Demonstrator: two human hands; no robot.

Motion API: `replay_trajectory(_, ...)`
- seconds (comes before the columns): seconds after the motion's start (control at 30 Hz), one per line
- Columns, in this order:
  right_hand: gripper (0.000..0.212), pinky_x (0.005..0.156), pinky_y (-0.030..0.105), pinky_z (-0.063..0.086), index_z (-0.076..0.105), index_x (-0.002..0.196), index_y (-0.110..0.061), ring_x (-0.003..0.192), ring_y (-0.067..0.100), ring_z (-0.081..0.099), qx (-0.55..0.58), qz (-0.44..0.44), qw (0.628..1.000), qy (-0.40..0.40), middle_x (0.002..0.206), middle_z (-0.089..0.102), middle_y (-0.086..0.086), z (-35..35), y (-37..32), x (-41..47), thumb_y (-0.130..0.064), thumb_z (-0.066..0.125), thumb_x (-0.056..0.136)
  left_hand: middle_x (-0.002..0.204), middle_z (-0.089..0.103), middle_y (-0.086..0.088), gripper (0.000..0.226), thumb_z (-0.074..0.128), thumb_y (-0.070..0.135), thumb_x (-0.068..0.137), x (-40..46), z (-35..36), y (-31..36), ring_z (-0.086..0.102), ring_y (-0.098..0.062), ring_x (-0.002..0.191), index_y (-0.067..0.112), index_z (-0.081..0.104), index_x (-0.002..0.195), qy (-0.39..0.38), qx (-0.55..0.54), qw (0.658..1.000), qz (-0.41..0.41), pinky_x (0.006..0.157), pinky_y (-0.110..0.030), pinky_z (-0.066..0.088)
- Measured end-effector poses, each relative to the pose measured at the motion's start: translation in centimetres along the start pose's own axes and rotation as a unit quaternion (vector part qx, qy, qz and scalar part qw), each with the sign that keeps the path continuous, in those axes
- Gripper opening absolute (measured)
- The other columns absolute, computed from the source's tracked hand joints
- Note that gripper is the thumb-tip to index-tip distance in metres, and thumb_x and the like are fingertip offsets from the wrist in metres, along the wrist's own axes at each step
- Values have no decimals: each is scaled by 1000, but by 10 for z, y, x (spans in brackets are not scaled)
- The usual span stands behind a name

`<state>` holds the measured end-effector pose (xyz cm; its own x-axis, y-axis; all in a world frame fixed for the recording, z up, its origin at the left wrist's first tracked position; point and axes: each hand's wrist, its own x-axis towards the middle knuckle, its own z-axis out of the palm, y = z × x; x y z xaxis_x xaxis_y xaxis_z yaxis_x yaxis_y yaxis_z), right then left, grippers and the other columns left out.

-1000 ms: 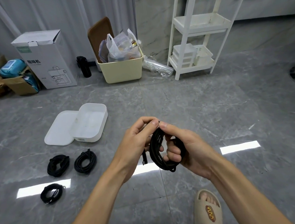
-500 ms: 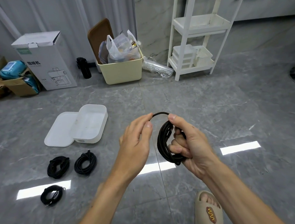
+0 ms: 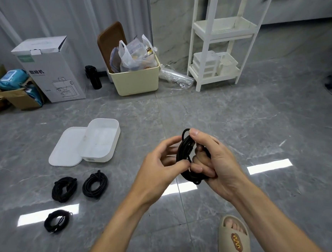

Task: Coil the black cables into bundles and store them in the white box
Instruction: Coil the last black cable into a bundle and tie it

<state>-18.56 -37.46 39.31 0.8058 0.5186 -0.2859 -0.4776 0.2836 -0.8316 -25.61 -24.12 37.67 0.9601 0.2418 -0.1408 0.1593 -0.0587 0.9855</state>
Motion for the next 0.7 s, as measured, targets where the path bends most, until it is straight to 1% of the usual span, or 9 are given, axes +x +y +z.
replay_trajectory(0.13,30,46,25,41,64,70,-20,39,11,28,-15,7,1000,7,48,24,-2,-2,2,0,-44,82,69,100,74,5,53,71,-1,83,2,2,0,72,-8,90,33,61,122,31,-36,998,-28,74,-11,50)
replay_trajectory(0.2,30,60,27,45,68,67,-26,46,13,37,-60,3,998,21,49,32,-2,-2,3,0,-54,79,69,99,74,6,55,68,-2,84,3,3,1,70,-6,88,38,60,120,46,-47,997,-31,73,-11,49)
replay_trajectory(0.27,35,73,30,39,67,61,-28,53,12,41,-109,1,994,29,51,39,-2,0,4,0,-61,73,70,101,74,6,59,65,-3,84,4,1,2,69,-4,88,40,56,124,53,-59,996,-31,70,-7,48)
replay_trajectory(0.33,37,74,32,37,67,59,-30,55,12,41,-126,13,992,23,51,41,-2,1,5,0,-64,71,72,105,73,7,65,63,-6,84,3,1,3,69,-3,90,40,53,128,51,-81,995,-31,69,-6,47)
replay_trajectory(0.4,36,70,32,38,70,60,-31,54,12,42,-131,24,991,17,52,43,-2,2,6,0,-63,69,74,111,71,12,71,64,-7,83,2,0,3,70,-4,92,42,50,132,49,-99,993,-32,73,-11,50)
replay_trajectory(0.53,33,67,29,43,75,70,-31,54,13,47,-119,8,992,37,53,47,1,3,7,0,-63,68,74,122,63,10,80,72,6,68,3,0,4,71,-12,95,48,49,131,72,-128,988,-38,97,-33,47)
replay_trajectory(0.6,36,66,29,45,77,77,-27,54,13,47,-106,-3,992,60,54,48,2,3,9,1,-61,68,75,123,62,12,77,76,7,71,2,0,4,71,-13,97,49,50,130,75,-126,989,-36,93,-31,48)
replay_trajectory(0.67,38,69,32,45,75,83,-21,54,13,47,-97,-12,991,87,55,48,2,3,12,2,-59,69,77,124,60,16,67,76,10,81,1,2,4,68,-6,100,48,50,130,71,-94,993,-20,82,-21,51)
replay_trajectory(0.7,39,71,34,45,74,84,-20,55,13,46,-94,-17,991,98,55,48,2,2,13,3,-58,69,78,124,58,20,61,76,16,81,0,3,4,65,-3,105,48,52,127,77,-68,995,-3,80,-19,51)
